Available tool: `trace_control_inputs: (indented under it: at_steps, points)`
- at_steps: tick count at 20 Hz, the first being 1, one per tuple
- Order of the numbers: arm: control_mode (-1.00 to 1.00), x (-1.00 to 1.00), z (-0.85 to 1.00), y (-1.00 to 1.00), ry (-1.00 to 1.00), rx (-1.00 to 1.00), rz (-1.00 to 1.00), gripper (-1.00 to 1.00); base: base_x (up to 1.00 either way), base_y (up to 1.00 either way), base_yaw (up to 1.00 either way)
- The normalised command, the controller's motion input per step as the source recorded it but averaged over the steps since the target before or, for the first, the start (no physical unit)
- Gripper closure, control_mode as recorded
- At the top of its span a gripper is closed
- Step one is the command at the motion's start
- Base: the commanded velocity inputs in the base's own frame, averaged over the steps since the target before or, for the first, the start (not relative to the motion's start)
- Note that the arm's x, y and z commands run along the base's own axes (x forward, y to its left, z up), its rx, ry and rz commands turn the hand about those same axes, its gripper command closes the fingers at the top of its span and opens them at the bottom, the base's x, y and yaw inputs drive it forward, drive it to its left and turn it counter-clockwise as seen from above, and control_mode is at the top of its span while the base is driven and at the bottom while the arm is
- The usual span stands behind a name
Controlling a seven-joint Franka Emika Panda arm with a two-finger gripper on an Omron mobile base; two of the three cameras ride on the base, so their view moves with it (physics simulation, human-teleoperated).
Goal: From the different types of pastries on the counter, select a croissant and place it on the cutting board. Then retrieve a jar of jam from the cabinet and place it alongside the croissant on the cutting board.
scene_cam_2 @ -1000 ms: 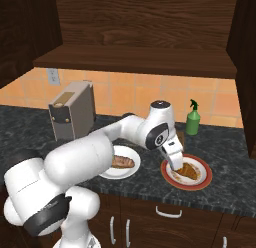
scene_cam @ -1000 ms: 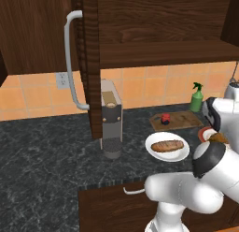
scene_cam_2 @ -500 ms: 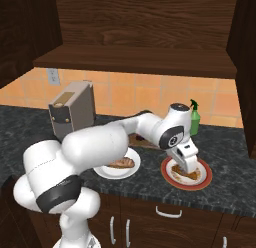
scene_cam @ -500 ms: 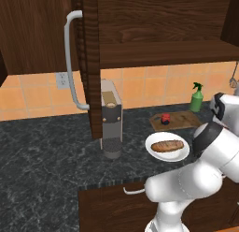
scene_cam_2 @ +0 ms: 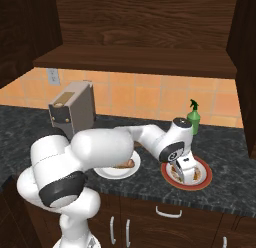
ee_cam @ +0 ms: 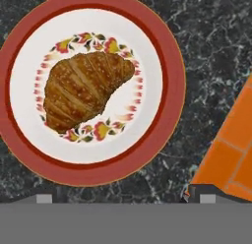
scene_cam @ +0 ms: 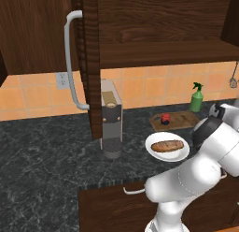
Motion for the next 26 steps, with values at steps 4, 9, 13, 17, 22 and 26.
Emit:
trace_control_inputs:
  at_steps: [4, 9, 13, 17, 22, 26]
  points:
    - [-1.0, 0.75, 0.18, 0.0, -0.16, -0.01, -0.11, -1.0, 0.0, 0.0, 0.0]
    - [-1.0, 0.25, -0.32, -0.45, 0.0, -0.03, 0.0, -1.0, 0.0, 0.0, 0.0]
    - [-1.0, 0.39, -0.22, -0.4, -0.02, -0.06, -0.01, -1.0, 0.0, 0.0, 0.0]
    - [-1.0, 0.0, -0.02, -0.04, -0.02, 0.01, -0.01, -1.0, 0.0, 0.0, 0.0]
    - [-1.0, -0.02, -0.25, 0.1, 0.02, -0.01, -0.08, -1.0, 0.0, 0.0, 0.0]
    - [-1.0, -0.01, -0.41, 0.12, 0.03, -0.05, -0.2, -1.0, 0.0, 0.0, 0.0]
